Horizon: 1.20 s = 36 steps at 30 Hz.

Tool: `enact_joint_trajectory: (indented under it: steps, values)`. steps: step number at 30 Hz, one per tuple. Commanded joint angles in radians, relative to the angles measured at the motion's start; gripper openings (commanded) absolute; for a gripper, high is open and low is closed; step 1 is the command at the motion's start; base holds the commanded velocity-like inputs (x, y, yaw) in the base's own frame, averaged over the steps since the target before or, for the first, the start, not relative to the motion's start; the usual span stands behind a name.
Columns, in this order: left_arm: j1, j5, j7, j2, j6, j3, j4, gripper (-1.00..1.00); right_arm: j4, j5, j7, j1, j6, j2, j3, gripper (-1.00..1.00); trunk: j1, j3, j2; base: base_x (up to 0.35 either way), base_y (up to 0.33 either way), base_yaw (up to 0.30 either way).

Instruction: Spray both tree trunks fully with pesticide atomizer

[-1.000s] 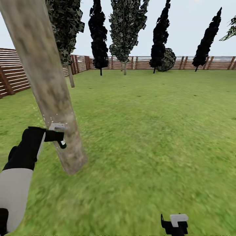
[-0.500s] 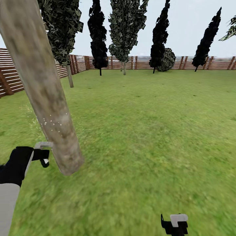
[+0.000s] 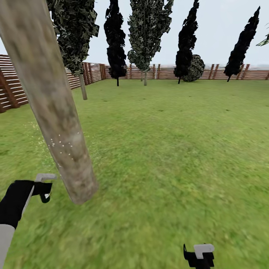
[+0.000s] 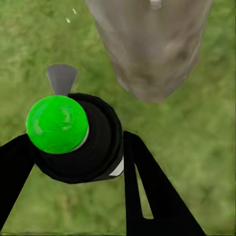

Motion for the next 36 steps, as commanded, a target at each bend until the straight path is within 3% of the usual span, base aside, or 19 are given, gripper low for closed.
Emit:
enact_joint_trajectory:
  steps: [1, 2, 3, 4, 6, 8, 11, 13, 25, 31, 33, 36]
  values:
    - [0.01, 0.004, -0.003, -0.001, -0.011, -0.005, 0.0, -1.0, 0.0, 0.0, 0.0, 0.0, 0.0, 0.0, 0.0, 1.0, 0.0, 0.0, 0.0, 0.002, 0.001, 0.0]
    - [0.016, 0.007, -0.01, -0.005, -0.035, -0.008, 0.001, -1.0, 0.0, 0.0, 0.0, 0.0, 0.0, 0.001, 0.0, 1.0, 0.0, 0.0, 0.0, 0.001, 0.0, 0.0]
    - [0.019, 0.009, -0.038, -0.013, -0.085, -0.039, 0.038, -1.0, 0.0, 0.0, 0.001, 0.0, 0.0, 0.001, 0.0, 1.0, 0.0, 0.0, 0.0, 0.0, 0.0, 0.0]
    - [0.016, 0.008, -0.096, -0.012, -0.099, -0.06, 0.066, -1.0, 0.0, 0.0, 0.001, 0.0, 0.0, 0.001, 0.0, 1.0, 0.0, 0.0, 0.0, 0.0, 0.0, 0.005]
    - [0.009, 0.004, -0.157, -0.009, -0.105, -0.068, 0.076, -1.0, 0.0, 0.0, 0.001, 0.0, 0.0, 0.001, 0.0, 1.0, 0.0, 0.0, 0.0, 0.0, 0.0, 0.069]
    - [0.004, 0.005, -0.19, 0.002, -0.105, -0.065, 0.07, -1.0, 0.0, 0.001, 0.001, 0.0, 0.0, 0.001, 0.0, 1.0, 0.0, -0.002, 0.0, 0.0, 0.0, 0.166]
    - [-0.061, 0.002, -0.274, 0.037, -0.095, -0.067, 0.059, -1.0, 0.0, 0.001, 0.001, 0.0, -0.001, 0.001, 0.0, 1.0, 0.0, -0.003, 0.0, 0.0, 0.0, 0.048]
    - [-0.064, 0.007, -0.3, 0.05, -0.104, -0.073, 0.058, -1.0, 0.0, 0.001, 0.001, 0.0, -0.001, 0.001, 0.0, 1.0, 0.0, -0.003, 0.0, 0.0, 0.0, 0.004]
    - [-0.063, 0.005, -0.3, 0.041, -0.11, -0.069, 0.074, -1.0, 0.0, 0.002, 0.002, 0.0, -0.001, 0.001, 0.0, 1.0, 0.0, -0.003, 0.0, 0.001, -0.234, 0.0]
    - [-0.04, 0.002, -0.287, 0.047, -0.113, -0.064, 0.127, -1.0, 0.0, 0.002, 0.001, 0.0, -0.001, 0.001, 0.001, 1.0, 0.0, -0.003, 0.0, 0.111, -0.047, 0.233]
    - [-0.035, 0.002, -0.238, 0.048, -0.176, -0.063, 0.156, -1.0, 0.0, 0.002, 0.002, 0.0, -0.001, 0.001, 0.001, 1.0, 0.0, -0.003, 0.0, 0.01, -0.046, 0.031]
    - [-0.035, 0.011, -0.176, 0.032, -0.187, -0.066, 0.158, -1.0, 0.0, 0.002, 0.001, 0.0, -0.001, 0.001, 0.001, 1.0, 0.0, -0.003, 0.0, 0.09, -0.216, 0.003]
